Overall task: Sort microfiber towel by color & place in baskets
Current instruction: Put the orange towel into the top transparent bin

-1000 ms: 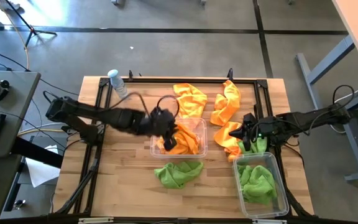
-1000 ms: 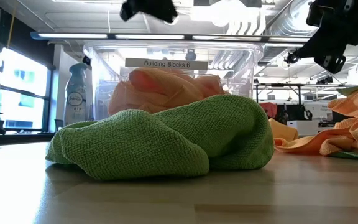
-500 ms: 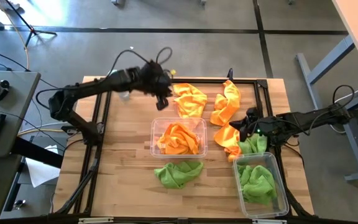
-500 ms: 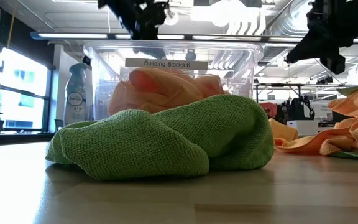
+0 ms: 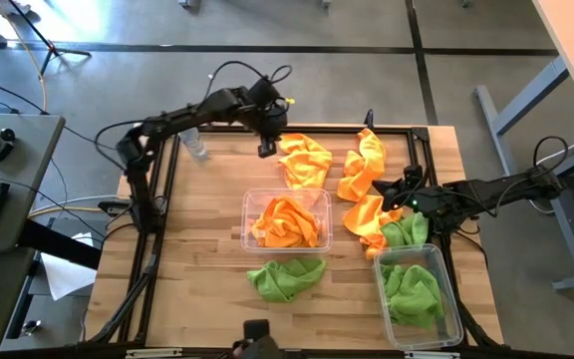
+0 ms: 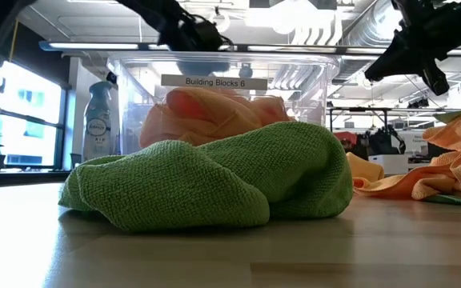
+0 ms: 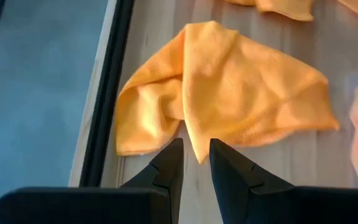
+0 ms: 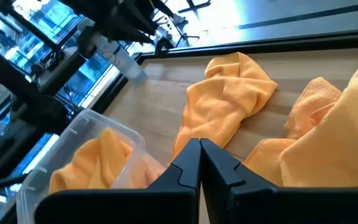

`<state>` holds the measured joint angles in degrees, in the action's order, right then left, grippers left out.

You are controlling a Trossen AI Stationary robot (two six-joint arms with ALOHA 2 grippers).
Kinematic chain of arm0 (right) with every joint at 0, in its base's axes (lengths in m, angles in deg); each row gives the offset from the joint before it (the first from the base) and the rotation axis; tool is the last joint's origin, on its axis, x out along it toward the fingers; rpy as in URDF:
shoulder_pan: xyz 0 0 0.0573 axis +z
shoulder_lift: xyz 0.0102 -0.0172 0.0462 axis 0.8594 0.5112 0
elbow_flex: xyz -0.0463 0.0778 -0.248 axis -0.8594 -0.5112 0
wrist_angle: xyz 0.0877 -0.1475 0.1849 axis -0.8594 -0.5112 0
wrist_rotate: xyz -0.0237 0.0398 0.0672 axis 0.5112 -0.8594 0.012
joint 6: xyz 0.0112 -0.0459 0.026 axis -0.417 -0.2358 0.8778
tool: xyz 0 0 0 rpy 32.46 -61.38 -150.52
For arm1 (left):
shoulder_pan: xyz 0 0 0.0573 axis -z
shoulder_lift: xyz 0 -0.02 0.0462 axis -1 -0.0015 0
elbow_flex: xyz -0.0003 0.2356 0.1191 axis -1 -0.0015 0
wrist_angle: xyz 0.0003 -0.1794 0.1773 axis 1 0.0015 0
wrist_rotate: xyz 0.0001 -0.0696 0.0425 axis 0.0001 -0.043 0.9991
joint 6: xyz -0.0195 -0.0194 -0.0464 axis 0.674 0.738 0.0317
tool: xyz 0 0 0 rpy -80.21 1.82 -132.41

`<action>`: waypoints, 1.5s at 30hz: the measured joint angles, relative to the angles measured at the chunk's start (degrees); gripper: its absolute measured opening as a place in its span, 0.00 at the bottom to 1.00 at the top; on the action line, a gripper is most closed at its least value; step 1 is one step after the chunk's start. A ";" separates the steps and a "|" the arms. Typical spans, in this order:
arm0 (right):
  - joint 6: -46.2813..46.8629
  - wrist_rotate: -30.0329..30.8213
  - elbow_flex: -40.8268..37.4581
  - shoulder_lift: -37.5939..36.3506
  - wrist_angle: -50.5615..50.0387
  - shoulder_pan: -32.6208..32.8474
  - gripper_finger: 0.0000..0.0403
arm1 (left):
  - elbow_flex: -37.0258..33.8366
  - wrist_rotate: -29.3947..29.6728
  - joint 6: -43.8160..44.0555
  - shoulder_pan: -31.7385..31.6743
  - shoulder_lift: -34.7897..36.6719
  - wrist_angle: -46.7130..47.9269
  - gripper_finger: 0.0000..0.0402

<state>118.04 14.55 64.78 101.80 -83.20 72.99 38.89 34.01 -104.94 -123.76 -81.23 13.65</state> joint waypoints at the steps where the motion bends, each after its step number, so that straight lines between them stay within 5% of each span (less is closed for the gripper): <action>1: 0.28 0.23 0.01 0.00 -0.01 0.00 0.00 | 1.23 0.05 1.24 0.12 -1.39 0.20 0.16; 10: 1.12 1.48 0.01 0.02 -0.05 0.00 0.00 | 4.05 0.18 9.90 2.37 -8.24 -0.89 0.17; 25: 1.10 1.48 0.01 0.00 -0.65 0.00 0.00 | 4.15 0.40 17.27 4.55 -15.53 -4.97 0.38; 39: 1.12 1.30 0.01 -0.02 -1.28 0.02 0.00 | 4.02 7.27 18.61 6.21 -20.63 -6.01 0.38; 45: 1.05 1.24 0.01 0.00 -1.83 0.02 0.00 | 4.09 8.88 17.82 7.02 -20.54 -5.46 0.18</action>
<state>119.09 15.79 64.78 101.80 -85.04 73.01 42.98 42.89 -87.12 -116.74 -101.77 8.19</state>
